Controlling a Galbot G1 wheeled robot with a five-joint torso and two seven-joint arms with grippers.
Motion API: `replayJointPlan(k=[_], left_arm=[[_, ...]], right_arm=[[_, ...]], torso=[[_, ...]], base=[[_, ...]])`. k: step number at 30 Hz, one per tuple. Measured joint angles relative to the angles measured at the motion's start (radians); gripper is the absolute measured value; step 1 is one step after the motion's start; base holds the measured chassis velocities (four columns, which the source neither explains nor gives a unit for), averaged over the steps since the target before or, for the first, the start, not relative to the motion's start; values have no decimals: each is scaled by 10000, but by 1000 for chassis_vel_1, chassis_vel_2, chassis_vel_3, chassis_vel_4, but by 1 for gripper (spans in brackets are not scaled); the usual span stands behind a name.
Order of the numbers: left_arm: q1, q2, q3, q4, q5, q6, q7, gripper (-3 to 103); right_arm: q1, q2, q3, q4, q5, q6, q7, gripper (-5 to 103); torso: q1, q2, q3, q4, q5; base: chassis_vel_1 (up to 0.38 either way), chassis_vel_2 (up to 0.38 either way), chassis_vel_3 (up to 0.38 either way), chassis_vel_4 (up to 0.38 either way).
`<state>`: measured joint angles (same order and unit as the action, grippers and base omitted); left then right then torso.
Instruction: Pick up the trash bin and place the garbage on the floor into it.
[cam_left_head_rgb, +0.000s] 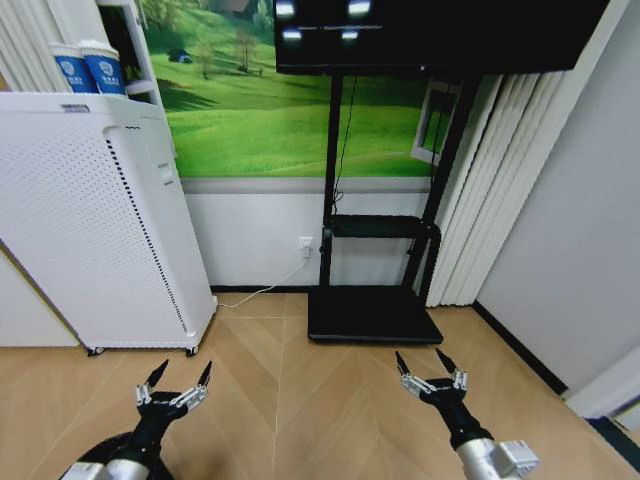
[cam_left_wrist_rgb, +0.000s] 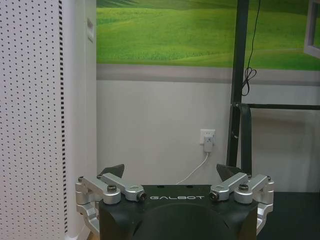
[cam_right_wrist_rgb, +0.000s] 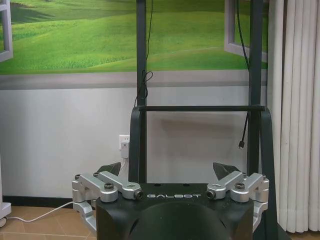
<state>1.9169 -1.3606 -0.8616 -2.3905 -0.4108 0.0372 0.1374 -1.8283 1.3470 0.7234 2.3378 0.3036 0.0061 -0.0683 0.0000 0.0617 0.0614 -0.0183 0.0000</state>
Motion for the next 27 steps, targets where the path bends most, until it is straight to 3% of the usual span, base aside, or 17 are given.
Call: replayJointPlan(k=[15, 21, 27], left_arm=[[7, 1, -11, 6, -8, -11, 8, 100], [8, 0, -14, 6, -8, -12, 12, 100], [9, 0, -14, 7, -9, -12, 13, 100]], right_arm=[[6, 0, 8, -13, 13, 13, 2, 100], [8, -2, 9, -20, 20, 19, 4, 100], [8, -2, 9, -22, 21, 20, 4, 100]], torso=[[64, 418, 349, 0, 0], [141, 838, 693, -1, 0], [197, 1072, 873, -1, 0]], base=[[0, 0, 0, 0], [0, 0, 0, 0], [0, 0, 0, 0]])
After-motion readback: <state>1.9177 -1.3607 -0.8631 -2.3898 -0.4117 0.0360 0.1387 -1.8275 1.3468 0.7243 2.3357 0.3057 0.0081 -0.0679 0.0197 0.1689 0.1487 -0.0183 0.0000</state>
